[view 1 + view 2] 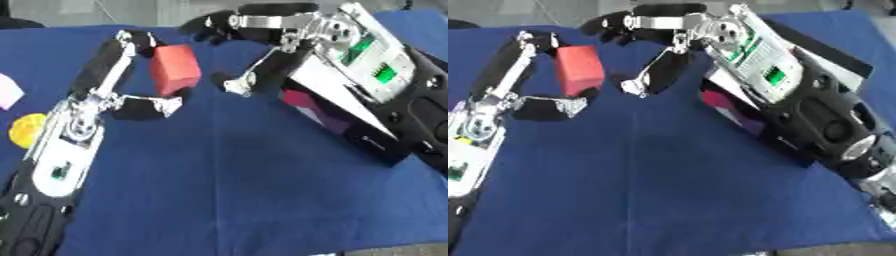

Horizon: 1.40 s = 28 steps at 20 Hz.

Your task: Pick up the objects with one hand, pass them to the other hand, and then place them into the box on the other side of the table.

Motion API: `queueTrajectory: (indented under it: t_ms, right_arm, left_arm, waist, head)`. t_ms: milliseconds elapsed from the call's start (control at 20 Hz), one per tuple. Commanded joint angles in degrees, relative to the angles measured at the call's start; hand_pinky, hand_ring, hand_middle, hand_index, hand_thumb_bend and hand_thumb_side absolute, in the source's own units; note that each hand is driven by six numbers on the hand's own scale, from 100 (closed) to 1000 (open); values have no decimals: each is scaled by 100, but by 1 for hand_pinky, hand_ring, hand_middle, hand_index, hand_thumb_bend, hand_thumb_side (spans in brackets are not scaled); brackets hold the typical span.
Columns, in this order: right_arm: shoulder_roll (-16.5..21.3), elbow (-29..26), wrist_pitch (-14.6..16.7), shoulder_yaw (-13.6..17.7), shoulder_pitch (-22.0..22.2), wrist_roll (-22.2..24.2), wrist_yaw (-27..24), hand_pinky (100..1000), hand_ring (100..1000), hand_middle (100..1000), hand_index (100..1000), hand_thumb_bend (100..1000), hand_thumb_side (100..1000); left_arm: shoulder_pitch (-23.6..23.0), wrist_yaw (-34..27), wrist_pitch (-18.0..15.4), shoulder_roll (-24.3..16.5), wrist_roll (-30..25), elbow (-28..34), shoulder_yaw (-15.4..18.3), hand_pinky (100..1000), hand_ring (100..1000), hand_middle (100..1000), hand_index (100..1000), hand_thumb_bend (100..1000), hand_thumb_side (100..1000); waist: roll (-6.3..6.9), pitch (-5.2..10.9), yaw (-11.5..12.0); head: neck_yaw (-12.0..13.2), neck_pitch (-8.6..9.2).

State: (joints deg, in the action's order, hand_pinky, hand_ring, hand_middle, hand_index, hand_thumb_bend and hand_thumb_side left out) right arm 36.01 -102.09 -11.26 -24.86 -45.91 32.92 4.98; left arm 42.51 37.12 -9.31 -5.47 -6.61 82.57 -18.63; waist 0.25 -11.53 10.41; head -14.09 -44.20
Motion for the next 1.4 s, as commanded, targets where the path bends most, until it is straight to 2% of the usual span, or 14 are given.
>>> queueTrajectory:
  t_ms: [50,700,1400]
  right_arm:
    - [49,30,102,28,-139,42,122,977,1000,1000,1000,100,100]
    - [4,247,322,6,-201,127,280,981,1000,1000,1000,100,100]
    - [-52,397,360,0,-217,152,330,983,1000,1000,1000,100,143]
  left_arm:
    - [139,37,-58,10,20,33,-17,662,555,451,500,100,176]
    - [201,111,-150,99,89,-13,-48,660,554,450,501,100,182]
    - [248,-115,-199,223,121,-145,-57,654,544,437,493,100,262]
  waist:
    - [33,44,10]
    - [-21,10,63]
    - [-40,-14,76]
  head:
    - [-30,8]
    - [-94,8]
    - [-126,8]
